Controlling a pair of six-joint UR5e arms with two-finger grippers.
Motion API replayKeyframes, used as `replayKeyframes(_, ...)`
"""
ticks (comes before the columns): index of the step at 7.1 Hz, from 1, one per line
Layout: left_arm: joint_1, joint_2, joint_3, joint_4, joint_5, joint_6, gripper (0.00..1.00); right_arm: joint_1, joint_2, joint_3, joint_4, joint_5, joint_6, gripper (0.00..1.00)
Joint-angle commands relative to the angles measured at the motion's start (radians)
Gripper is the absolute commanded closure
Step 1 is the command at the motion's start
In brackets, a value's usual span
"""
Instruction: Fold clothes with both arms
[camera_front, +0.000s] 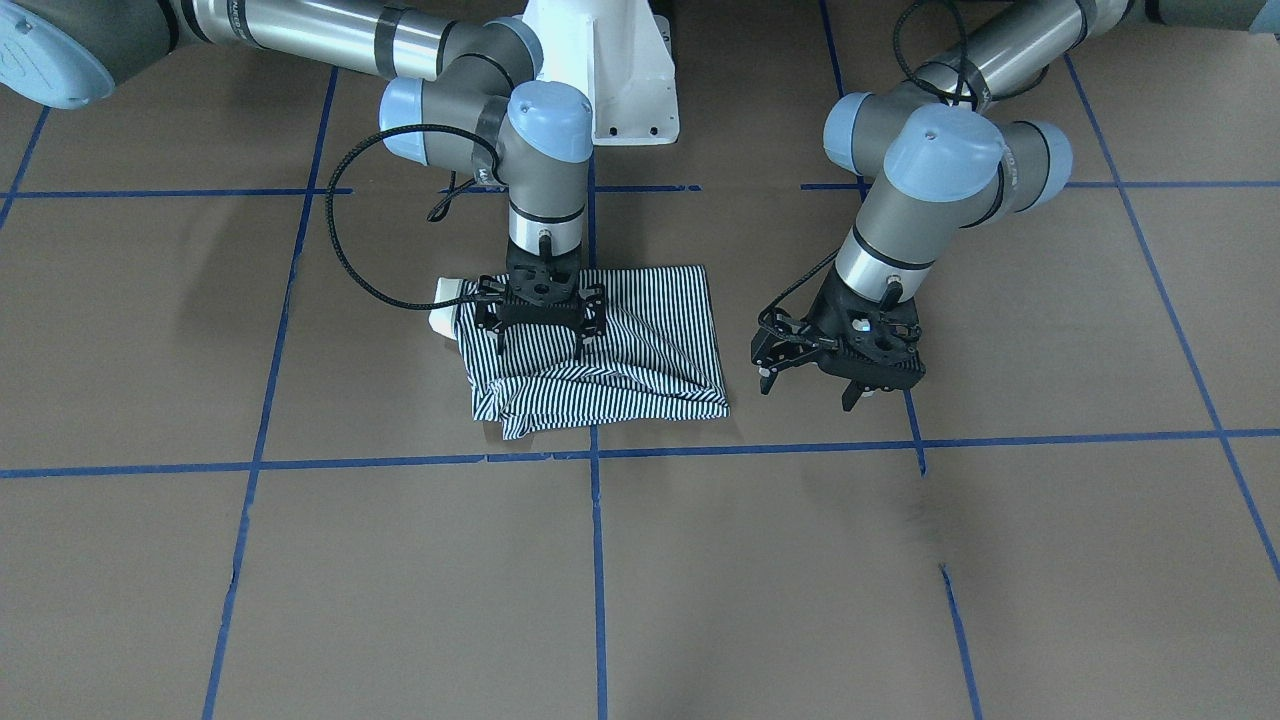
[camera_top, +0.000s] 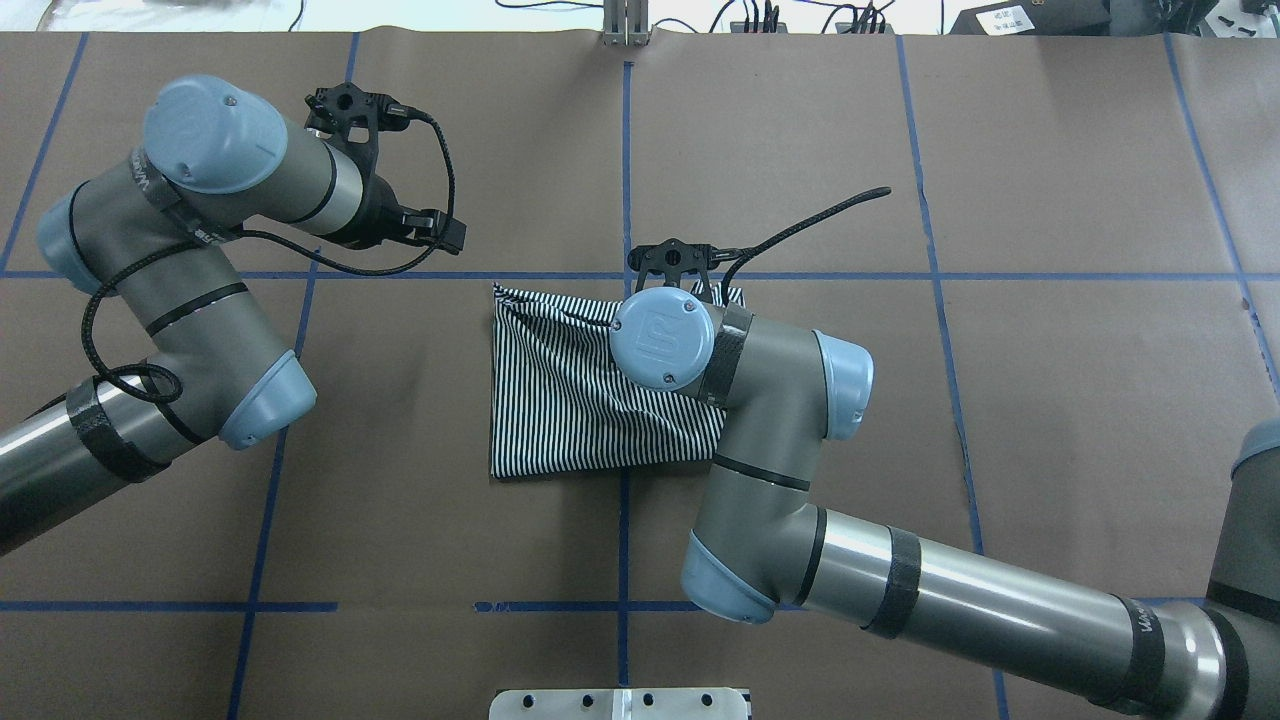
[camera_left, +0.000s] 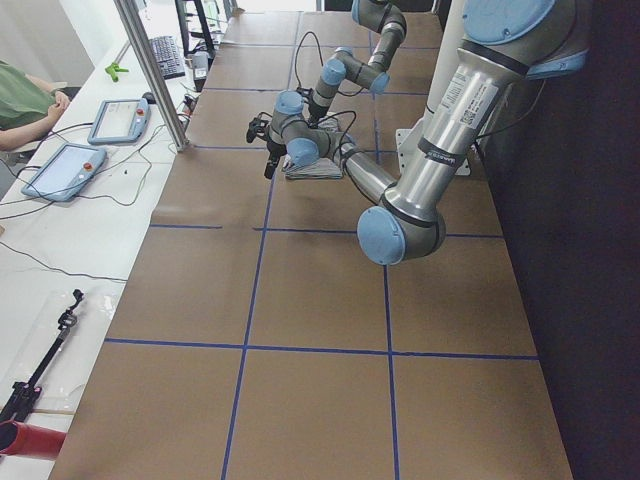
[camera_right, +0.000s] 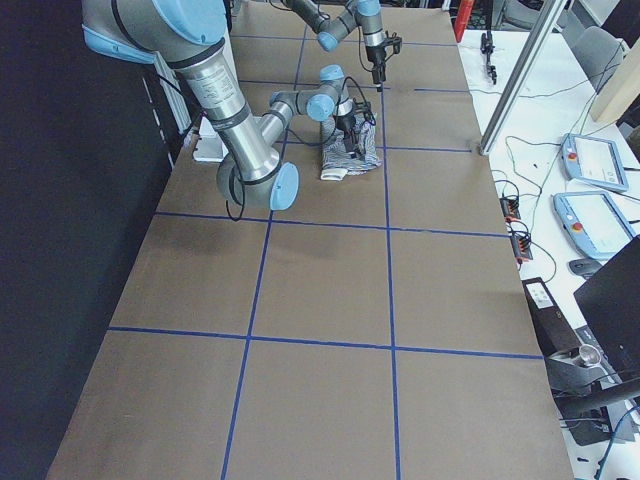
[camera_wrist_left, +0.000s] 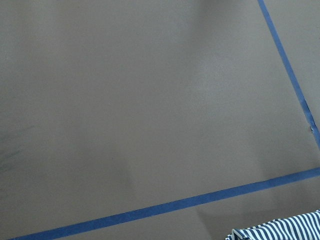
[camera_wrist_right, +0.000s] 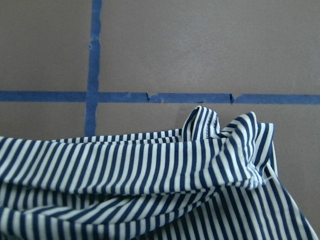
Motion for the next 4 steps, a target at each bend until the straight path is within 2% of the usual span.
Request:
replayKeyframes(1, 0.000, 0.002, -0.003, 0.000, 0.000, -0.006, 0.00, 0.059, 0.010, -0.070, 0.008, -0.001, -0.053, 0.00)
replayKeyframes(3, 0.000, 0.002, -0.012, 0.000, 0.000, -0.018, 0.00, 0.139, 0.037, -0.171, 0.013, 0.014, -0.097, 0.00)
replayKeyframes(4, 0.000, 0.003, -0.016, 0.000, 0.000, -0.018, 0.00, 0.185, 0.056, -0.220, 0.013, 0.054, -0.125, 0.00)
